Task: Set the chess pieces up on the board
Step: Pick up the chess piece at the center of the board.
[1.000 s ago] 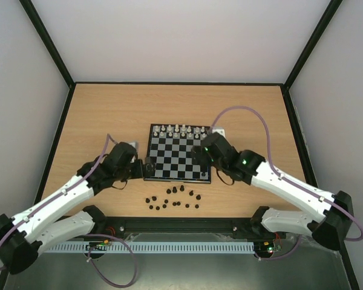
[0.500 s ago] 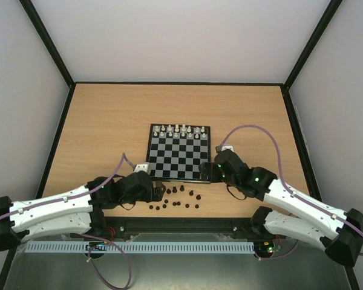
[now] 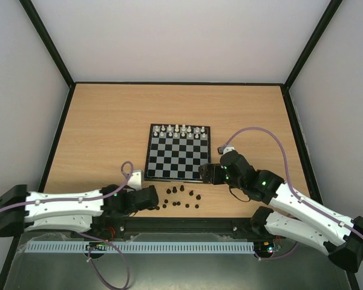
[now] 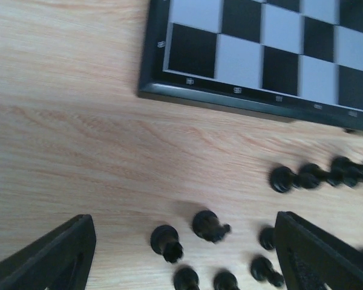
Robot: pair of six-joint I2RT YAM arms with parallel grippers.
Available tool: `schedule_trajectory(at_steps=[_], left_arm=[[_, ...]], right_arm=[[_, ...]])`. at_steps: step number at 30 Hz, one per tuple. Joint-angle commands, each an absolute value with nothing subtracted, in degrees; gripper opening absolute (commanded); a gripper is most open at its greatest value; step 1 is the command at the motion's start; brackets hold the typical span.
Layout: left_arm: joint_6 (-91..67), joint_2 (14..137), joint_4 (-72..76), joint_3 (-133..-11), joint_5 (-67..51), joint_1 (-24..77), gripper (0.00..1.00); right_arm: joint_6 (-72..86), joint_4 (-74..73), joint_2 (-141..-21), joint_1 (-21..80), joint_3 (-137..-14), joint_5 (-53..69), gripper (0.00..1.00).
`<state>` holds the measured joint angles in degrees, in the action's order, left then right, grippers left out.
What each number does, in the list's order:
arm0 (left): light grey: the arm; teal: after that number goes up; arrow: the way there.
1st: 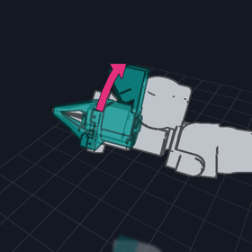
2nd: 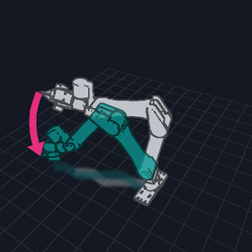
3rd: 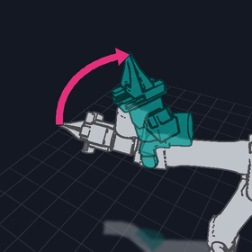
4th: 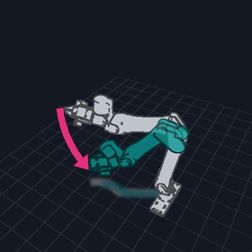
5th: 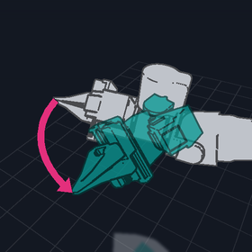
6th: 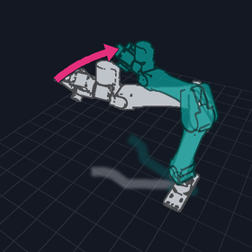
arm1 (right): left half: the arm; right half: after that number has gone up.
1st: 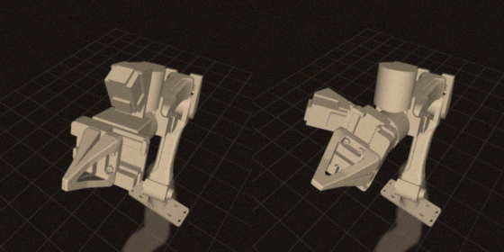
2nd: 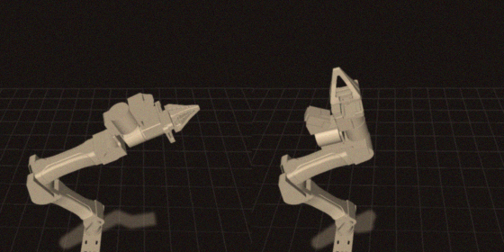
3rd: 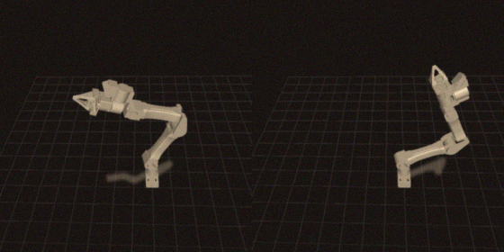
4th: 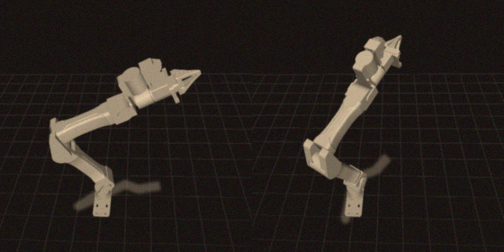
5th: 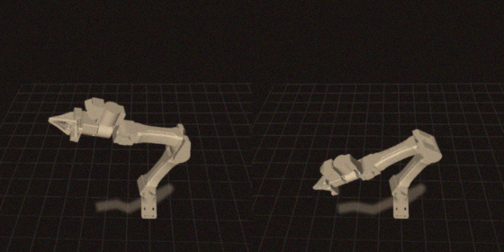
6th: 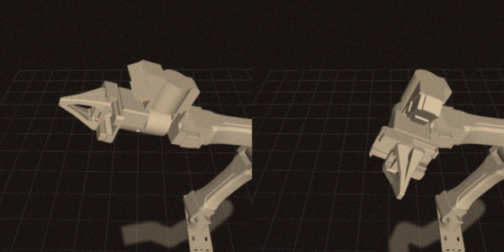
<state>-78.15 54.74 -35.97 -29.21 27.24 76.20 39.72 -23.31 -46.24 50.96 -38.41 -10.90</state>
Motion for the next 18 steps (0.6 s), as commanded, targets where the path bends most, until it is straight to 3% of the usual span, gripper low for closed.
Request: schedule_trajectory(at_steps=[1, 6, 18], left_arm=[[-82.06, 60.92, -35.5, -28.31, 29.98, 76.89, 0.77], [-82.74, 60.08, -31.88, -25.24, 28.78, 76.97, 0.56], [-81.22, 65.5, -29.2, -25.32, 26.74, 77.02, 0.5]], right_arm=[[38.34, -25.17, -47.01, 50.8, -39.67, -9.31, 0.96], [37.97, -24.99, -47.01, 50.82, -39.38, -8.7, 0.94], [38.01, -24.45, -46.99, 50.88, -38.52, -8.75, 0.93]])
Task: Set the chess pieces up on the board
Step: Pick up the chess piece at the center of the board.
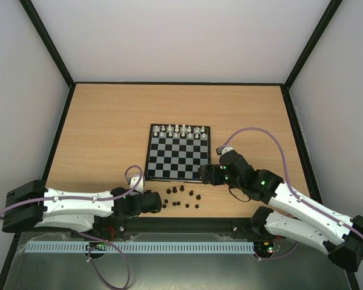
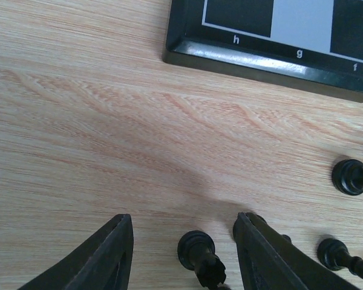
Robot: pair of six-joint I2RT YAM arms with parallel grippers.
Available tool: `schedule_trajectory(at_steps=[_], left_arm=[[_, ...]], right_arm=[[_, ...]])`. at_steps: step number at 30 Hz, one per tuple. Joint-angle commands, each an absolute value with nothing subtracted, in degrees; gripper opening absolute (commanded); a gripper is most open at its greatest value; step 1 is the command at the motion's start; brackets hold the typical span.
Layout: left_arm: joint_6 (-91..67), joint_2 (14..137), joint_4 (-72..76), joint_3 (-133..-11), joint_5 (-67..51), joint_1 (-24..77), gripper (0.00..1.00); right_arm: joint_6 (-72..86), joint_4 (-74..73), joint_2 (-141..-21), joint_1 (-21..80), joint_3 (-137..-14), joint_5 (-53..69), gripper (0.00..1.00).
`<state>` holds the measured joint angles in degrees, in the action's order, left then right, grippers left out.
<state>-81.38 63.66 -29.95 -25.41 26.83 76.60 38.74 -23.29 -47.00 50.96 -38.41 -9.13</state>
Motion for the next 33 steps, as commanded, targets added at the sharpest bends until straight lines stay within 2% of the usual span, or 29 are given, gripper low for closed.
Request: schedule_trajectory(at_steps=[1, 7, 21, 25, 33], left_arm=[[-81.41, 65.84, -29.64, -25.4, 26.72, 77.15, 0.49], [-82.98, 65.94, -31.72, -25.31, 27.29, 77.74, 0.43], [-84.37, 68.54, -34.76, -27.26, 28.24, 78.33, 0.13], [-83.44, 69.05, -37.83, -31.03, 31.74, 77.6, 0.12], [-70.64, 66.3, -37.29, -36.41, 33.94, 67.21, 0.11]], right_arm=[[37.93, -24.44, -47.02, 50.83, -38.5, -8.6, 0.93], [37.88, -24.33, -46.84, 50.84, -38.32, -8.44, 0.93], [37.67, -24.14, -46.97, 50.85, -38.38, -8.13, 0.92], [37.74, -24.21, -47.02, 50.8, -38.5, -8.2, 0.92], [37.73, -24.69, -46.39, 50.86, -38.96, -8.56, 0.92]])
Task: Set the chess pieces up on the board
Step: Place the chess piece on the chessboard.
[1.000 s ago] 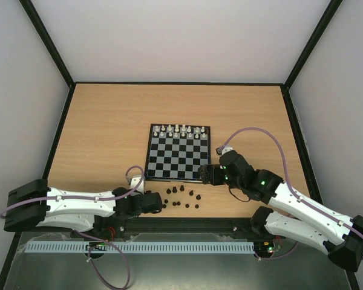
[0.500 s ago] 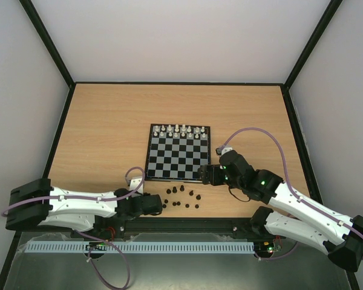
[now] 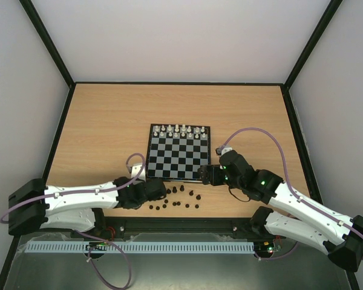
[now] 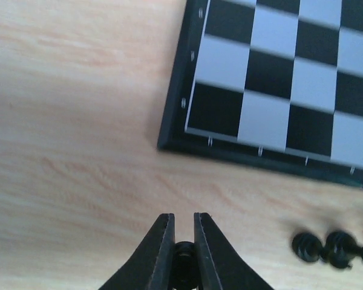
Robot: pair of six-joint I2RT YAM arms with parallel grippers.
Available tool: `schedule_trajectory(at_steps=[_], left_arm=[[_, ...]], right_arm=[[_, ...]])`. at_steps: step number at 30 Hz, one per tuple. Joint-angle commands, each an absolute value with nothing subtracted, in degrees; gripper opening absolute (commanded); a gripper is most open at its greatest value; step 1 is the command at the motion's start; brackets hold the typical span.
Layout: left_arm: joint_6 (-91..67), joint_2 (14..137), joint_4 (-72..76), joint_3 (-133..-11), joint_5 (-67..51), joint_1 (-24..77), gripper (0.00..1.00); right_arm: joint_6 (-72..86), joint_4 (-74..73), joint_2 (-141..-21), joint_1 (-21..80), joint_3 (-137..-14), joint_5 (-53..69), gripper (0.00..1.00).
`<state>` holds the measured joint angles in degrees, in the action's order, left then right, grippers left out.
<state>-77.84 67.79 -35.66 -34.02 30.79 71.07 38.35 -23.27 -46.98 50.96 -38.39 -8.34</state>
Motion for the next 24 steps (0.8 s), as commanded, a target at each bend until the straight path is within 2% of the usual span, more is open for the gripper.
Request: schedule_trajectory(at_steps=[1, 8, 24], left_arm=[[-69.11, 66.46, -37.1, -37.09, 34.21, 65.87, 0.1], [-59.47, 69.92, -30.44, -39.92, 35.01, 59.38, 0.1], [-55.17, 78.41, -19.6, -39.73, 35.79, 57.94, 0.09]], right_arm=[[37.71, -24.62, -46.26, 50.89, -38.89, -8.61, 0.92], [38.09, -24.09, -46.49, 50.84, -38.56, -9.52, 0.91], [39.49, -23.98, -46.44, 50.86, -37.57, -11.26, 0.91]])
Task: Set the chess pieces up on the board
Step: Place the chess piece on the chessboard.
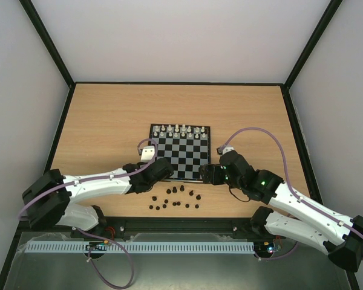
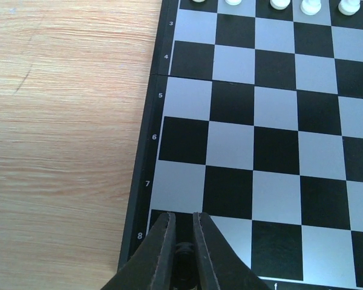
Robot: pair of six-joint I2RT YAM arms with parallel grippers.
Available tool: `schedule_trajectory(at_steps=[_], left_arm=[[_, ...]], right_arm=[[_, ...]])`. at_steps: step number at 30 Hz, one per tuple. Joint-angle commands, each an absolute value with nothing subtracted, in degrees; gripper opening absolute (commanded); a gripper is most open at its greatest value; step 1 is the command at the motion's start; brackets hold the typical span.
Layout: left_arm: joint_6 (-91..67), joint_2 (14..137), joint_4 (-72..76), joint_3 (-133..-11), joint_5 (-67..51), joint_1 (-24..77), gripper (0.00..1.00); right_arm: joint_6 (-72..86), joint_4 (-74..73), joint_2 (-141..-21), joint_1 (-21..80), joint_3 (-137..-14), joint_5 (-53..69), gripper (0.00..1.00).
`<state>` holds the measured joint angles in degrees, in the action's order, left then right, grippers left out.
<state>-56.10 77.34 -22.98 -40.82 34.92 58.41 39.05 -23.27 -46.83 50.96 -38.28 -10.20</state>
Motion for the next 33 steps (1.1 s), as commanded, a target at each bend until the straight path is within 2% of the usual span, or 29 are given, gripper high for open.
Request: schedule_trajectory(at_steps=[1, 23, 33], left_arm=[[-55.18, 78.78, -18.8, -39.18, 36.0, 58.0, 0.09], [-57.45, 86.19, -12.79, -35.73, 41.94, 60.93, 0.1], [-58.24, 87.28, -12.5, -35.85, 41.77, 61.43, 0.2]], right_arm=[[39.53, -23.95, -46.41, 50.89, -37.55, -11.26, 0.91], [39.15, -23.69, -46.94, 50.84, -37.27, -10.82, 0.91], [39.11, -23.61, -47.02, 50.84, -37.17, -10.61, 0.92]])
